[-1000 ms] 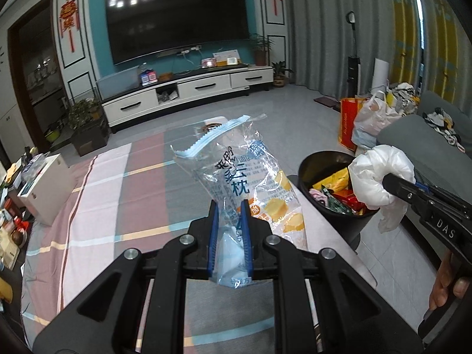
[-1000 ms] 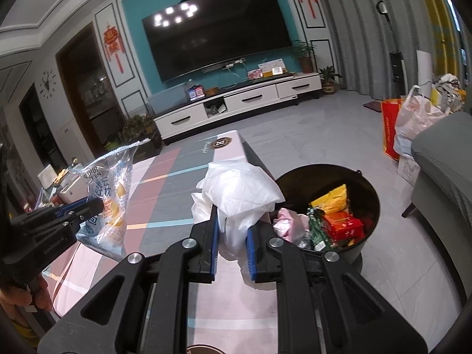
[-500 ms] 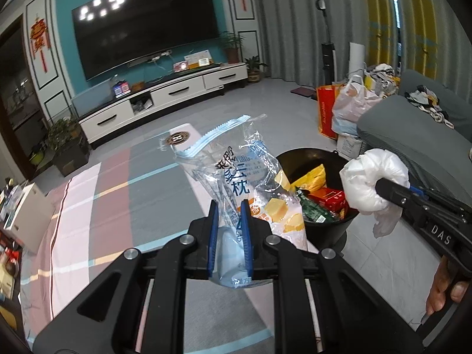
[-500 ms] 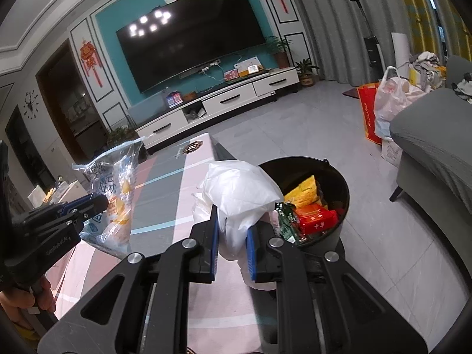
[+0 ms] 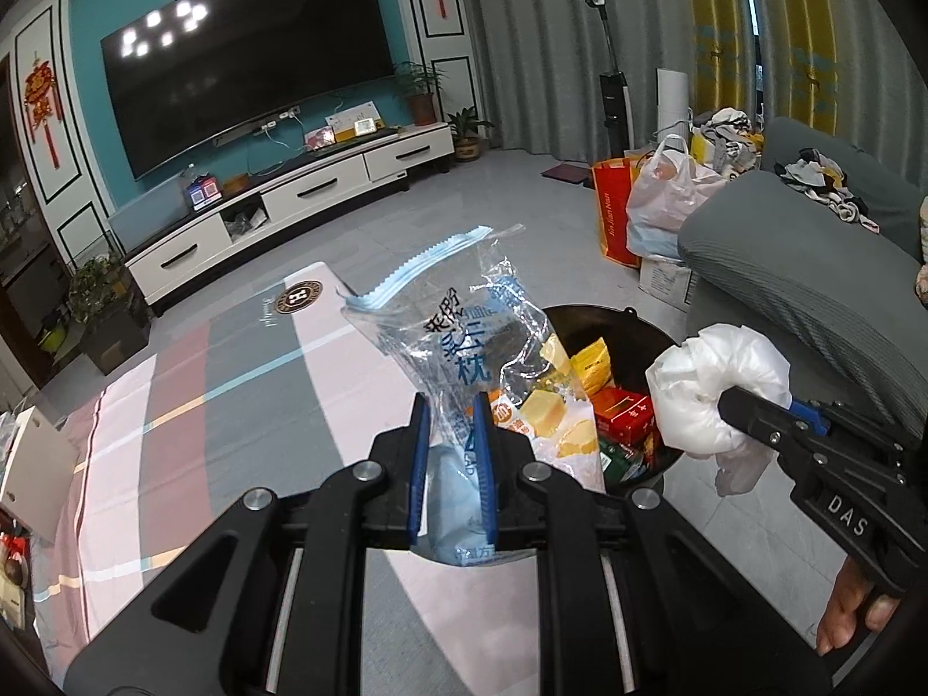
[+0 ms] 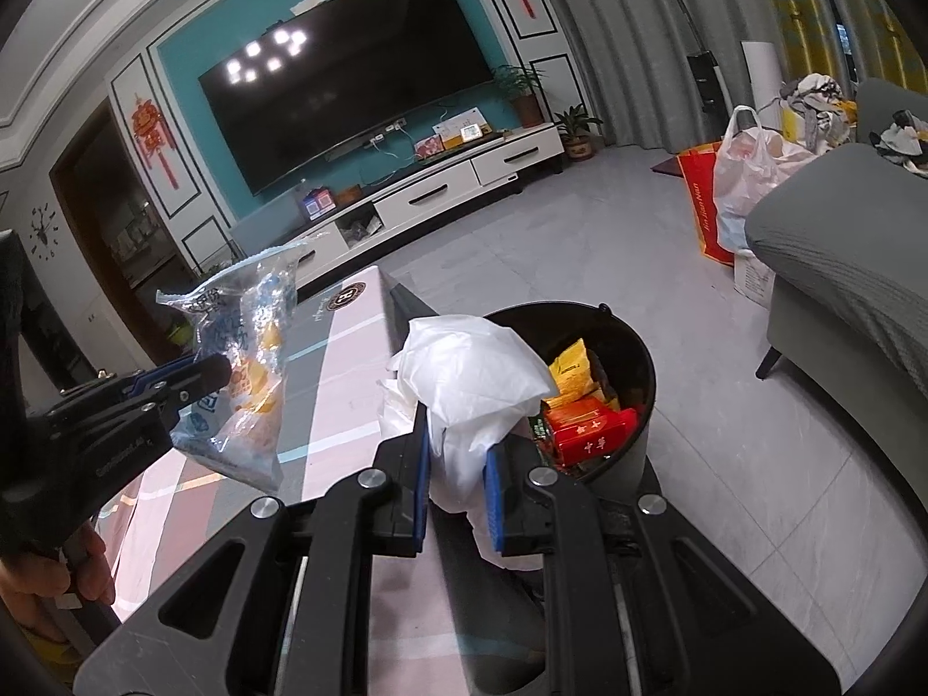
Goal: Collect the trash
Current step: 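Carry the clear snack bag and white plastic bag over the black bin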
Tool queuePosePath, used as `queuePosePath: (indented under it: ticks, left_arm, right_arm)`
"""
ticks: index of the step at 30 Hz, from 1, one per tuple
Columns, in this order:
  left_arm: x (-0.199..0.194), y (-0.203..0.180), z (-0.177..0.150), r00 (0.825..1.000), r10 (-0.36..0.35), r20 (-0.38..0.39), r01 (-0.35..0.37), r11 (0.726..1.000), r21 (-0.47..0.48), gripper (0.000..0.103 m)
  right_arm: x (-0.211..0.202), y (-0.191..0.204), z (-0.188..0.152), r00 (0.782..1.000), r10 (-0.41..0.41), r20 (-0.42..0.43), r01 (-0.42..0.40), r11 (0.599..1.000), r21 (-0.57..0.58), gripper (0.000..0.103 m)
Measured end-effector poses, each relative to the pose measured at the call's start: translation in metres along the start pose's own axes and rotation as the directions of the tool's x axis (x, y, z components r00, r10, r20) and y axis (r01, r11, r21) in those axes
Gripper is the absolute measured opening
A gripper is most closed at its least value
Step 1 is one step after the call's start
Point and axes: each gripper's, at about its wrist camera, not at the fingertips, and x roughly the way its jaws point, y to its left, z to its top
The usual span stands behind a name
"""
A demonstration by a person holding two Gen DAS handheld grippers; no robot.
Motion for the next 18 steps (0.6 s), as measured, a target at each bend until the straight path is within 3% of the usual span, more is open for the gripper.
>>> queuePosePath:
  ticks: [18]
  left_arm:
    - [0.059,-0.021,0.016,0.997,-0.033,-0.065,0.035,0.999,0.029,0.016]
  right_arm:
    - [0.032,-0.028,0.005,0.999,-0.027,-0.028,0.028,0.998,0.049,0.017]
